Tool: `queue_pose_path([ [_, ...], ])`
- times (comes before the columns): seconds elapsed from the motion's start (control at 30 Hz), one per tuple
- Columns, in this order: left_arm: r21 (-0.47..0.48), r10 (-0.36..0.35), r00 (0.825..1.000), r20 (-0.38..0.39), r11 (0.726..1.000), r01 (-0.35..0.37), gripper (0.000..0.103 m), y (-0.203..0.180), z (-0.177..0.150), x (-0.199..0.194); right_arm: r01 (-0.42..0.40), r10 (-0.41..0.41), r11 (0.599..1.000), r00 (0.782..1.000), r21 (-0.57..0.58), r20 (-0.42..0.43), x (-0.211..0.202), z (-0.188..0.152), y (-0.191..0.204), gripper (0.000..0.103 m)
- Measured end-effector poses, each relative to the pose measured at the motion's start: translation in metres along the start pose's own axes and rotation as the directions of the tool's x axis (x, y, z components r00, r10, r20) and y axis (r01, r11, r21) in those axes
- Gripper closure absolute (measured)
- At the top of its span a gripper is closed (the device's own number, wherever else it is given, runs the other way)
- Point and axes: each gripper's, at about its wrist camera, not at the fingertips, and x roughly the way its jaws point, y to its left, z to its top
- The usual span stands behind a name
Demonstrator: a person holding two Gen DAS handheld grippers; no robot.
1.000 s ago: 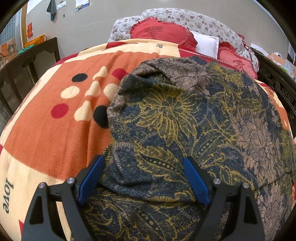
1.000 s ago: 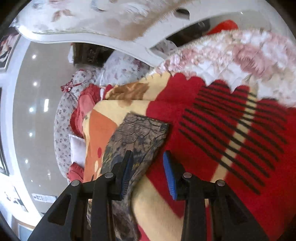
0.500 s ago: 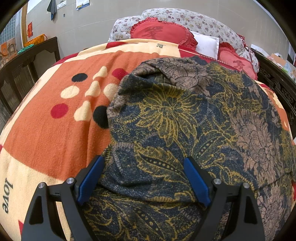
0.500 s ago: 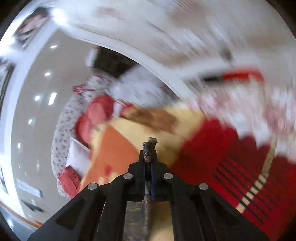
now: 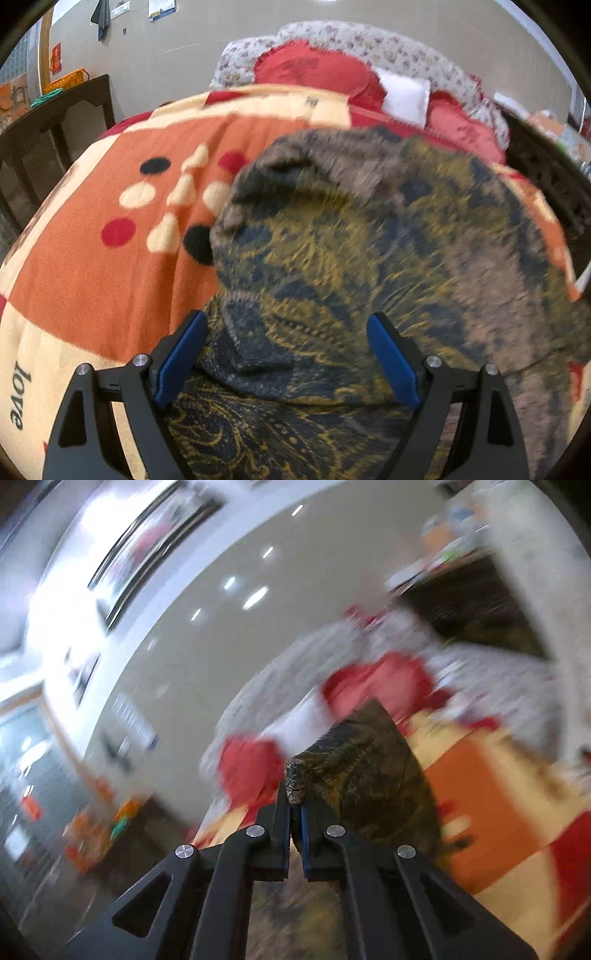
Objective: Fold small clothes
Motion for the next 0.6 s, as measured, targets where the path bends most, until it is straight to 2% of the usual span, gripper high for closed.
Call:
queue_pose_path([
  [0.07, -0.024, -0.053, 0.998, 0.031, 0.998, 0.054, 0.012, 0.000, 0.009, -0.016, -0.061, 0.059, 0.998, 0.994, -0.020, -0.087, 0.037, -0.037, 0.024, 0.097],
  [0.13, -0.029, -0.142, 0.989, 0.041, 0.989, 0.143, 0.012, -0.007, 0.020, -0.028, -0.106, 0.095, 0.993, 0.977, -0.047, -0.191, 0.076, -0.083, 0.045, 0.097],
  [0.17, -0.027, -0.188, 0.982, 0.027, 0.982, 0.188, 0.012, -0.012, 0.024, -0.031, -0.103, 0.086, 0.993, 0.969, -0.061, -0.230, 0.089, -0.102, 0.050, 0.097],
  [0.2, -0.030, -0.250, 0.968, 0.001, 0.968, 0.250, 0.012, -0.018, 0.027, -0.031, -0.100, 0.075, 0.993, 0.953, -0.070, -0.294, 0.107, -0.132, 0.055, 0.097],
  [0.27, -0.056, -0.378, 0.924, -0.060, 0.925, 0.375, 0.012, -0.033, 0.030, -0.027, -0.069, 0.022, 0.991, 0.929, -0.115, -0.369, 0.125, -0.178, 0.058, 0.097],
  [0.33, -0.089, -0.454, 0.880, -0.135, 0.891, 0.446, 0.012, -0.050, 0.028, -0.017, -0.051, -0.014, 0.987, 0.915, -0.150, -0.403, 0.128, -0.207, 0.058, 0.097],
  [0.37, -0.111, -0.489, 0.851, -0.189, 0.872, 0.477, 0.016, -0.061, 0.024, -0.010, -0.045, -0.033, 0.983, 0.912, -0.180, -0.410, 0.127, -0.219, 0.060, 0.097],
  [0.4, -0.146, -0.537, 0.805, -0.252, 0.844, 0.517, 0.022, -0.074, 0.019, 0.000, -0.041, -0.052, 0.975, 0.912, -0.217, -0.406, 0.124, -0.229, 0.062, 0.097],
  [0.43, -0.171, -0.560, 0.771, -0.303, 0.828, 0.535, 0.025, -0.086, 0.015, 0.009, -0.035, -0.068, 0.969, 0.912, -0.243, -0.404, 0.122, -0.234, 0.063, 0.097],
  [0.47, -0.188, -0.568, 0.751, -0.337, 0.822, 0.537, 0.031, -0.097, 0.011, 0.015, -0.037, -0.083, 0.959, 0.911, -0.282, -0.404, 0.120, -0.239, 0.066, 0.097],
  [0.57, -0.219, -0.571, 0.744, -0.346, 0.821, 0.528, 0.031, -0.113, 0.010, 0.023, -0.040, -0.109, 0.932, 0.918, -0.361, -0.382, 0.118, -0.243, 0.075, 0.097],
  [0.6, -0.236, -0.574, 0.734, -0.363, 0.819, 0.524, 0.031, -0.118, 0.012, 0.027, -0.041, -0.112, 0.924, 0.921, -0.381, -0.372, 0.114, -0.244, 0.076, 0.097],
])
